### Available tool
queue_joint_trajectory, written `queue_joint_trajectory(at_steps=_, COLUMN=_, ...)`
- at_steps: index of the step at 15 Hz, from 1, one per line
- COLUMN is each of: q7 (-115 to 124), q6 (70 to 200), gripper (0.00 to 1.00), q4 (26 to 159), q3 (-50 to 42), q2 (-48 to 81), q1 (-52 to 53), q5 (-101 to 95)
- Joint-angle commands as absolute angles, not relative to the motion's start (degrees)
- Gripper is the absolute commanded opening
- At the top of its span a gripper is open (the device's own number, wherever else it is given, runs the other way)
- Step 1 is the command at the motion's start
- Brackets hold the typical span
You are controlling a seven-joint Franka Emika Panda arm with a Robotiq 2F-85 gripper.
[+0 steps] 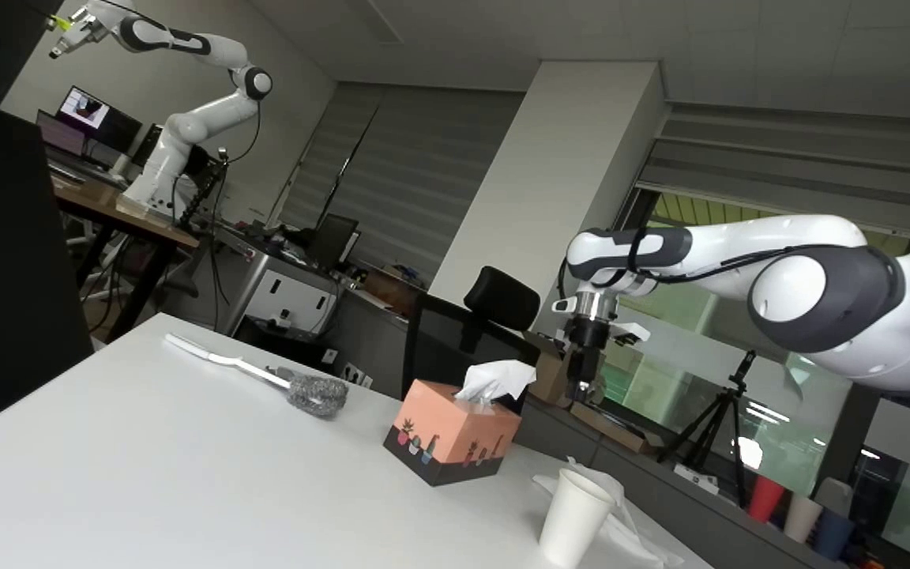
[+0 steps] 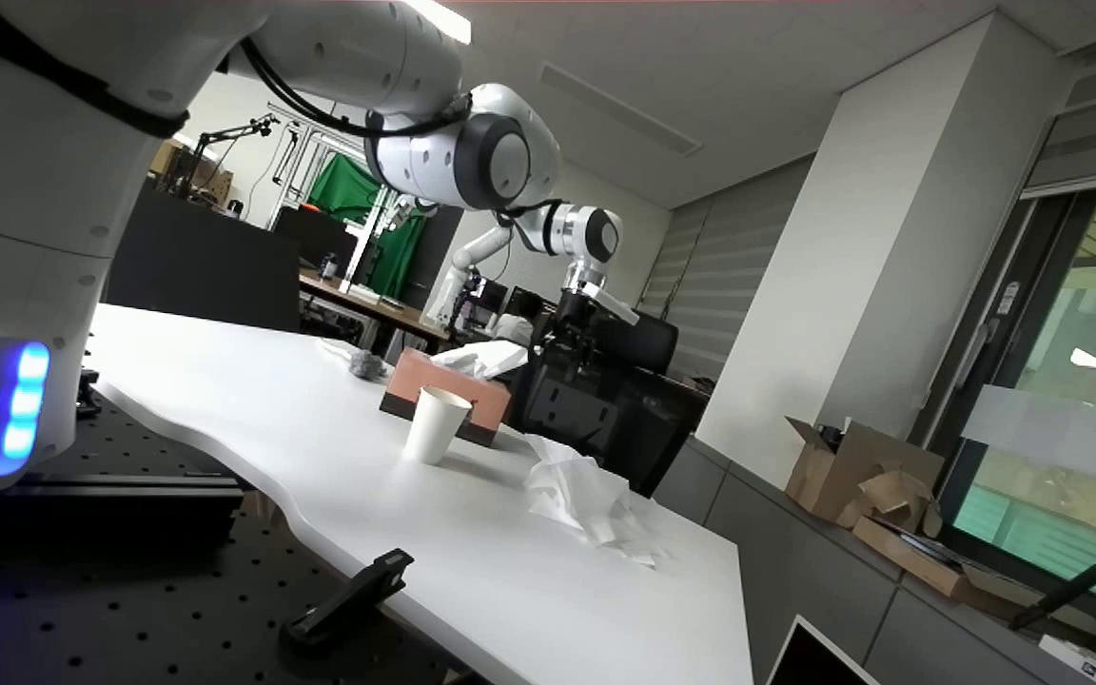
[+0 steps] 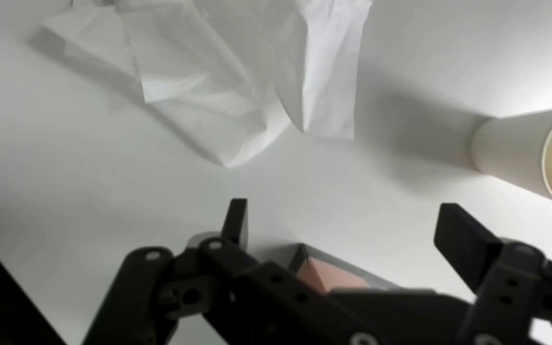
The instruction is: Remove three tissue pieces from the tissue box and put them on the table
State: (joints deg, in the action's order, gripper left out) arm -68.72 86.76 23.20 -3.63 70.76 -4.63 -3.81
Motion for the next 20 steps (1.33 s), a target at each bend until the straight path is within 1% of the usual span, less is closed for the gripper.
queue_joint_trajectory(at_steps=1, q7=-70.8, q6=85.6, gripper=1.0, q4=23.8, q3=0.7, q2=67.7, q1=-5.7, q5=1.2)
queue_joint_trajectory(at_steps=8, q7=-85.3, q6=87.9, gripper=1.0, q4=23.7, q3=7.1, q2=68.4, q1=-6.0, q5=6.6)
queue_joint_trajectory(at_steps=15, q7=-92.0, q6=90.3, gripper=1.0, q4=23.9, q3=8.7, q2=70.8, q1=-5.6, q5=6.6)
queue_joint_trajectory(at_steps=16, q7=-92.3, q6=91.2, gripper=0.75, q4=23.7, q3=8.8, q2=71.3, q1=-5.6, q5=6.8)
queue_joint_trajectory(at_steps=17, q7=-92.6, q6=92.0, gripper=0.74, q4=23.6, q3=8.9, q2=71.7, q1=-5.6, q5=6.8)
queue_joint_trajectory(at_steps=18, q7=-92.8, q6=92.5, gripper=0.68, q4=23.6, q3=9.0, q2=71.9, q1=-5.6, q5=6.7)
queue_joint_trajectory(at_steps=19, q7=-92.8, q6=93.0, gripper=0.59, q4=23.6, q3=9.1, q2=72.0, q1=-5.5, q5=6.7)
queue_joint_trajectory(at_steps=20, q7=-92.8, q6=93.2, gripper=0.53, q4=23.7, q3=9.1, q2=72.0, q1=-5.6, q5=6.6)
